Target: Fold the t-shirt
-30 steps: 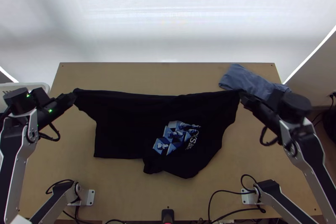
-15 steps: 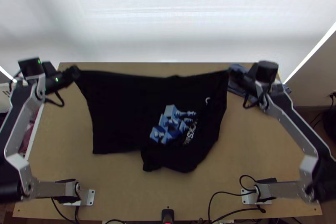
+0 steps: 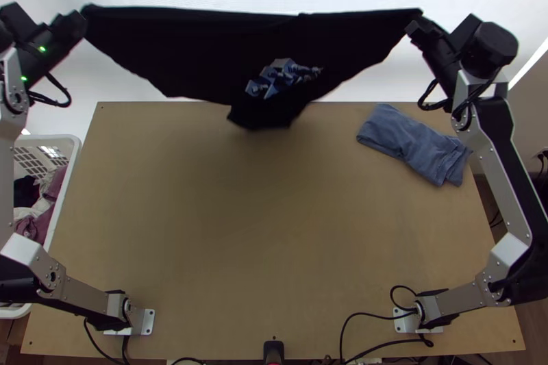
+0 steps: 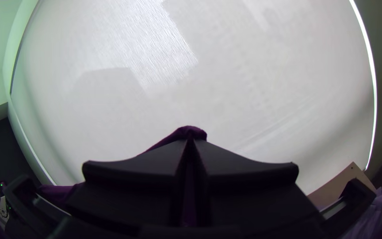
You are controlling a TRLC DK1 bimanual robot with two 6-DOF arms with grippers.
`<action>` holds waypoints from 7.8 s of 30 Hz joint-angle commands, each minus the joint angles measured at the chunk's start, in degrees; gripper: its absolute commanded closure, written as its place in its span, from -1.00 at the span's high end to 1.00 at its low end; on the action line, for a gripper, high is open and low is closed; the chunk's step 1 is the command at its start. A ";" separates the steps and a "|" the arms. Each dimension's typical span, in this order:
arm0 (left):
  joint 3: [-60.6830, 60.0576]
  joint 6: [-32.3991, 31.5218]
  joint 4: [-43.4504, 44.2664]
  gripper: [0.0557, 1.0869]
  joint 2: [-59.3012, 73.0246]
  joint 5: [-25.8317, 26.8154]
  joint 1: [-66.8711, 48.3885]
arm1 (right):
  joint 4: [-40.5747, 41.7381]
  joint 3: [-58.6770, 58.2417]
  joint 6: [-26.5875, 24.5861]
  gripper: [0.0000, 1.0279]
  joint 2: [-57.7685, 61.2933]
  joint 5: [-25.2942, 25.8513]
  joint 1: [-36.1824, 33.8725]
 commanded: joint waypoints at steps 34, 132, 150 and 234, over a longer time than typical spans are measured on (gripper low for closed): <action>-58.73 0.66 5.46 -0.93 -47.07 2.00 -1.98 | -17.84 -45.92 1.35 -0.95 -48.24 -2.36 3.50; -41.07 15.25 -2.01 0.92 -17.37 -0.46 3.82 | -43.51 -44.51 24.11 -0.09 2.21 -11.24 32.33; -40.89 15.16 -3.33 0.92 -18.95 -0.46 4.00 | -32.08 -41.52 20.68 -0.94 -6.76 -5.08 33.29; -60.49 27.90 -19.85 -0.17 1.71 -16.01 -30.19 | -28.74 -43.72 13.74 -0.94 -15.81 -3.15 16.07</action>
